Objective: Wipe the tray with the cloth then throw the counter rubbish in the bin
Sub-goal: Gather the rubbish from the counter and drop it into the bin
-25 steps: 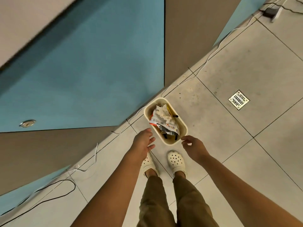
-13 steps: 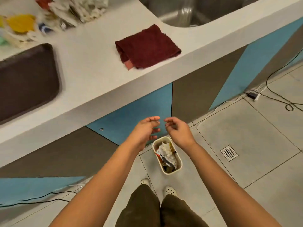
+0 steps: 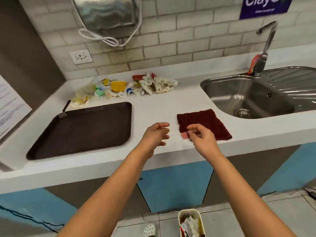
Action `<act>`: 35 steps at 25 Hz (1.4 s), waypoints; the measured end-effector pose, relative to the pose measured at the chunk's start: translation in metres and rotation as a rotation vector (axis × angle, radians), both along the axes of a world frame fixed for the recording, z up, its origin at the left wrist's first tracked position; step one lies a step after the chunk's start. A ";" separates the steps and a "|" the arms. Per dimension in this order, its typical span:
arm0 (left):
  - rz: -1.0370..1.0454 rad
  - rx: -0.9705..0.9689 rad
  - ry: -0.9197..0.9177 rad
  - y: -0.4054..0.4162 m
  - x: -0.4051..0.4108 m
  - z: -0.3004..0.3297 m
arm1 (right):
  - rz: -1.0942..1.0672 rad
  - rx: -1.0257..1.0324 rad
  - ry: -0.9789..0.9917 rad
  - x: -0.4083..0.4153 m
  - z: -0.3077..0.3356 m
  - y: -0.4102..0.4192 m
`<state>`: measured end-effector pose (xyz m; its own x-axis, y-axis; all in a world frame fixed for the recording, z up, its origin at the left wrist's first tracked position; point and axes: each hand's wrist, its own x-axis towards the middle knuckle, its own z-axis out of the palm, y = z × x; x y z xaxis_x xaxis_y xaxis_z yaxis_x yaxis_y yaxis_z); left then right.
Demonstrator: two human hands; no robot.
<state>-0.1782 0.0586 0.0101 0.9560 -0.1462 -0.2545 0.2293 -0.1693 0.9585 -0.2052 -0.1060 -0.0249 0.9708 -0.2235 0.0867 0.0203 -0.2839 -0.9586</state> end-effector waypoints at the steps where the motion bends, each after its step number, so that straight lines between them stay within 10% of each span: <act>1: 0.033 -0.002 0.004 0.010 0.010 0.000 | 0.010 -0.013 0.008 0.011 0.002 0.004; 19: 0.364 -0.153 0.058 0.197 0.297 0.006 | 0.139 -0.345 0.167 0.267 0.005 0.142; 30: 0.207 0.658 -0.210 0.232 0.452 -0.012 | 0.115 -0.629 0.081 0.401 0.024 0.177; 35: 0.159 0.713 -0.264 0.224 0.491 -0.030 | 0.262 -0.806 0.040 0.454 0.018 0.209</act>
